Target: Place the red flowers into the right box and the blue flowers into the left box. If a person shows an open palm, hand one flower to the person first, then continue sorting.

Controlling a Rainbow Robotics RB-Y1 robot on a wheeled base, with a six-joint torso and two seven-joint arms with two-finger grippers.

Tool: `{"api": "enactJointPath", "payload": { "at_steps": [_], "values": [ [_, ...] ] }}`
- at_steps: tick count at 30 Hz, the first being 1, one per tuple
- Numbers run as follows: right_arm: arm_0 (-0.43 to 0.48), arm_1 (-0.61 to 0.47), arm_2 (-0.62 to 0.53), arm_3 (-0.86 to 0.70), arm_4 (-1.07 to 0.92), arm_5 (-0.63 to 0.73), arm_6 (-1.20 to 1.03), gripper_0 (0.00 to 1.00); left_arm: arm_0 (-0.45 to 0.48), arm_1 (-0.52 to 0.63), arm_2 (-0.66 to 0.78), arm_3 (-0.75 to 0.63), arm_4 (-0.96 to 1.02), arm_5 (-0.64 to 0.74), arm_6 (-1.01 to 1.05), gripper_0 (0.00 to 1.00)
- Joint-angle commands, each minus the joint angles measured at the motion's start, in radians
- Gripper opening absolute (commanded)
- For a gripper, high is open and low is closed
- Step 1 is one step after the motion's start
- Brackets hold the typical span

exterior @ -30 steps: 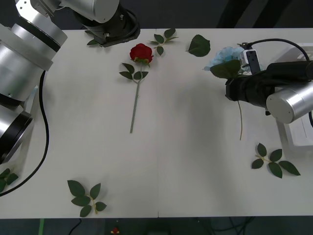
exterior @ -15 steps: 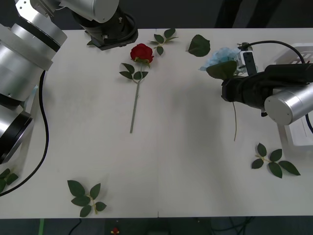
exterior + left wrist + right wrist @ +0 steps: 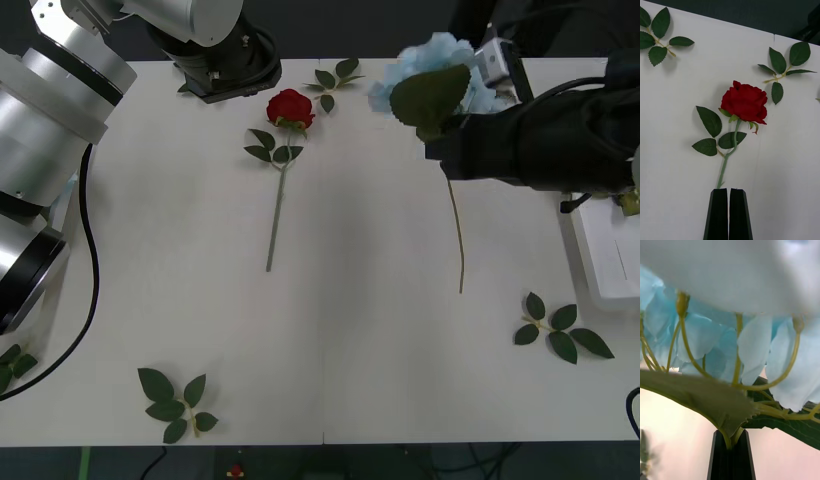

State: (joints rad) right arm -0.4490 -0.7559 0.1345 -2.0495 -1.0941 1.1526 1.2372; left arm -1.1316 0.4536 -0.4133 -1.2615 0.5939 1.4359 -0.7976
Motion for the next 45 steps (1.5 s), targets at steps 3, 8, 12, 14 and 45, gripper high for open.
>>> {"api": "enactJointPath", "payload": {
  "at_steps": [3,8,12,14,45],
  "values": [
    [-0.002,-0.017,-0.105,-0.098,-0.150,-0.002,0.231,0.00,-0.054,0.039,0.025,-0.033,0.006,-0.034,-0.031,0.00],
    [0.021,0.001,-0.159,-0.106,-0.285,-0.047,0.475,0.00,-0.054,0.037,0.076,-0.056,0.007,-0.100,-0.032,0.00],
    [0.056,0.007,-0.165,-0.106,-0.369,-0.111,0.627,0.00,-0.054,0.039,0.084,-0.058,0.014,-0.100,-0.037,0.00],
    [0.079,0.015,-0.161,-0.106,-0.411,-0.148,0.693,0.00,-0.054,0.039,0.090,-0.058,0.009,-0.100,-0.042,0.00],
    [0.147,0.072,0.010,-0.106,-0.655,-0.442,0.924,0.00,0.567,0.033,0.866,-0.648,0.675,0.270,-0.851,0.05]
  ]
}}
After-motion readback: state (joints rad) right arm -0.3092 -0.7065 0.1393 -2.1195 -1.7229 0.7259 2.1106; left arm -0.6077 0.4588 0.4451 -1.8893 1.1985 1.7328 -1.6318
